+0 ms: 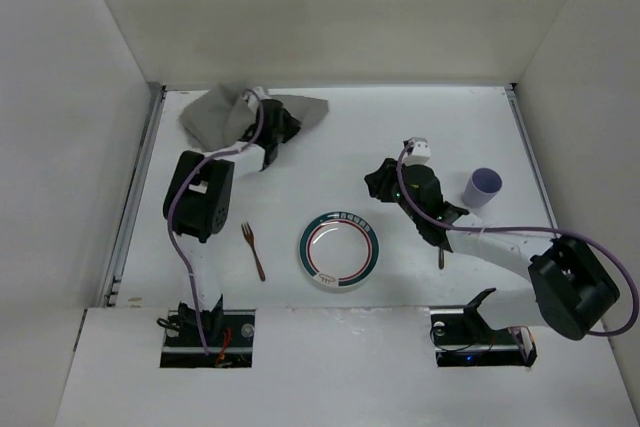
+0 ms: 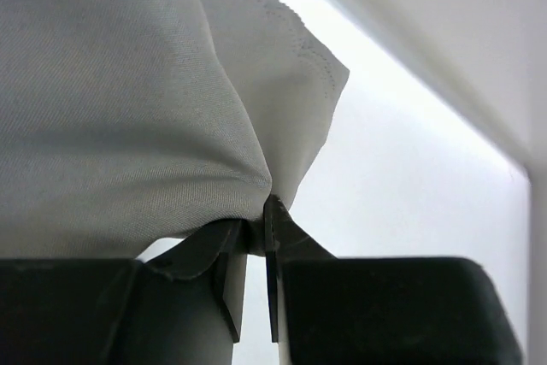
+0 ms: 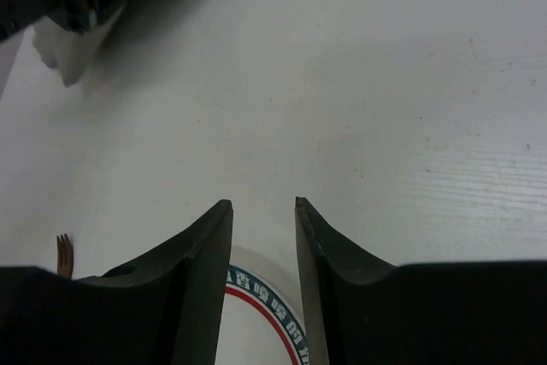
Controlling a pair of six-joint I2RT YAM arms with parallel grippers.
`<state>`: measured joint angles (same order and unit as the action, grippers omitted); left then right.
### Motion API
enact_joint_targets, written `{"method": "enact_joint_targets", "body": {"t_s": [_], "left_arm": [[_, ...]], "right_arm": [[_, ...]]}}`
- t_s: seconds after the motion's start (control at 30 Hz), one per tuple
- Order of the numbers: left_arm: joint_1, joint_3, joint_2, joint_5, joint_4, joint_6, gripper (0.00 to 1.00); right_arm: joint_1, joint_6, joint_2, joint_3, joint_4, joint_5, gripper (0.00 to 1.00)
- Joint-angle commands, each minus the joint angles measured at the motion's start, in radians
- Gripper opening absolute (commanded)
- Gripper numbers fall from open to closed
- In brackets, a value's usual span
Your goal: Set the dinner table for one person
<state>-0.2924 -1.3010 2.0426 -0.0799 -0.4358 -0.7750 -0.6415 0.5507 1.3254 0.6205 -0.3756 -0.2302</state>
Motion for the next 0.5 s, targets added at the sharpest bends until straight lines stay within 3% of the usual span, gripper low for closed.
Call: {"method": "enact_joint_targets", "body": {"t_s": [0.0, 0.07, 0.17, 0.23, 0.47], "left_arm": [[-0.134, 0.049, -0.076, 0.112, -0.106, 0.005, 0.05], [-0.200, 0.046, -0.075, 0.111, -0.106, -0.004, 0.11], [-0.230, 0.061, -0.108, 0.074, -0.116, -0.026, 0.41], [-0.222, 0.109, -0.168, 0.037, -0.133, -0.047, 0.55], [-0.161, 0.342, -0.363, -0.107, -0.196, -0.043, 0.68]], "right_arm": [[0.027, 0.021, -0.029, -0.010, -0.074, -0.044, 0.43], [0.041, 0.038, -0.022, -0.011, -0.068, -0.044, 0.46], [0.061, 0.054, -0.022, -0.015, -0.062, -0.041, 0.50], [0.070, 0.055, -0.028, -0.021, -0.062, -0.044, 0.53], [0.085, 0.055, -0.009, -0.018, -0.057, -0.044, 0.59]]}}
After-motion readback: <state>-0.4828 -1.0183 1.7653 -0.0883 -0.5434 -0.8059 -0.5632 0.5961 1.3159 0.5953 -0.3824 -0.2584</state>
